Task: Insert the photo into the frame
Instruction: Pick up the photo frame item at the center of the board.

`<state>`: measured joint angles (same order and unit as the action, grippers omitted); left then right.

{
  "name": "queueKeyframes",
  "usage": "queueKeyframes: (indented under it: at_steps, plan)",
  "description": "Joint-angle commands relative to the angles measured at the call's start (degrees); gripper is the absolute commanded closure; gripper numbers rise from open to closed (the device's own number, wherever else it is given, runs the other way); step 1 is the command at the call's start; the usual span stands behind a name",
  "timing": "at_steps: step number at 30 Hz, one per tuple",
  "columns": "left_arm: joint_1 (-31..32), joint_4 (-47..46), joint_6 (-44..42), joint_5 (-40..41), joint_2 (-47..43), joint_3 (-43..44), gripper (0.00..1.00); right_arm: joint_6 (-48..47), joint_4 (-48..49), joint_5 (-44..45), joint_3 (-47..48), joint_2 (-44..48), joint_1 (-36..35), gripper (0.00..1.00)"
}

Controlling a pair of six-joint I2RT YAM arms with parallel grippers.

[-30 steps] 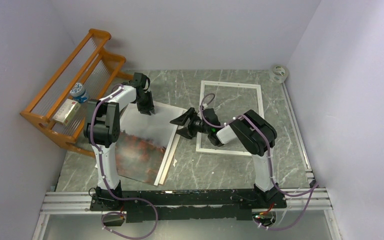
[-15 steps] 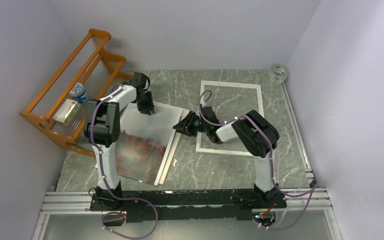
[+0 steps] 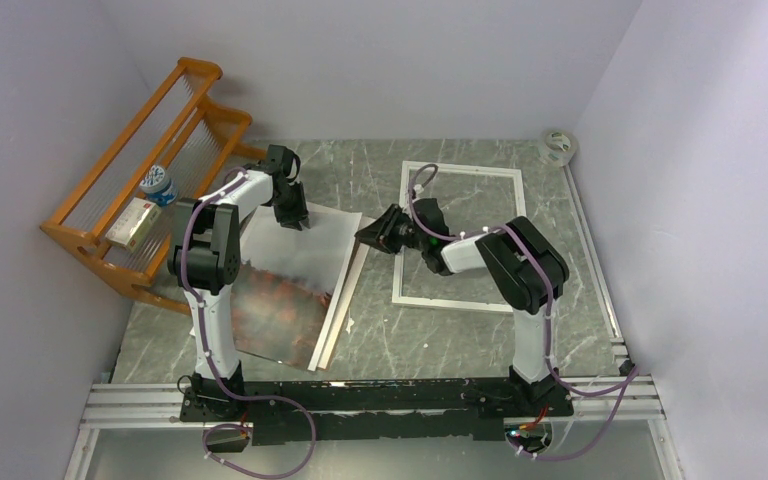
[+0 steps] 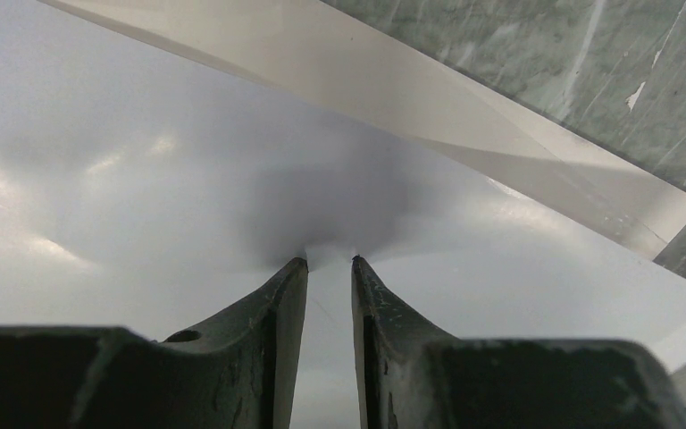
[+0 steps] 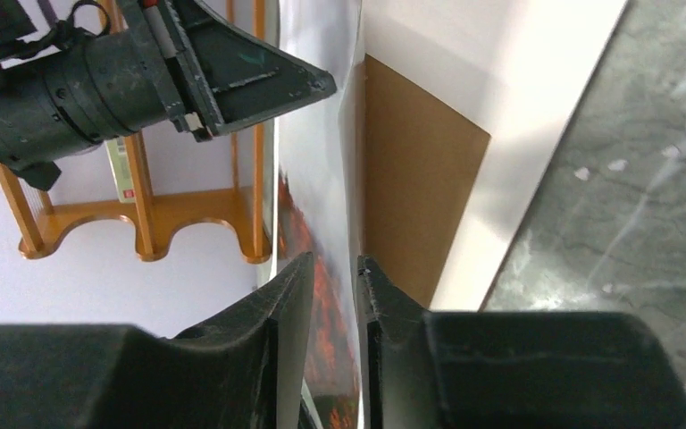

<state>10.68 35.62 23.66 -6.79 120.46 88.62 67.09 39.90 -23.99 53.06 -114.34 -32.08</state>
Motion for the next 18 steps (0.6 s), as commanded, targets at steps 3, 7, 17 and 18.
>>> queueKeyframes:
  at_steps: [3,7,17,18]
  plan:
    - [1.01,7.48,0.14,-1.43,5.27,-4.81,0.68,-3.32,1.2,0.06,3.97,-0.36,0.23,0.79]
    - [1.01,7.02,0.31,-1.82,4.74,-4.99,0.67,-5.51,-2.02,0.08,6.48,-1.12,0.35,0.84]
    - [0.93,7.61,0.79,-1.51,3.08,-4.65,0.66,-8.01,-6.35,1.0,6.82,0.61,0.9,1.0]
    - [0.88,7.68,0.82,-1.4,2.57,-4.53,0.65,-9.12,-8.34,1.2,7.41,1.51,1.03,1.0]
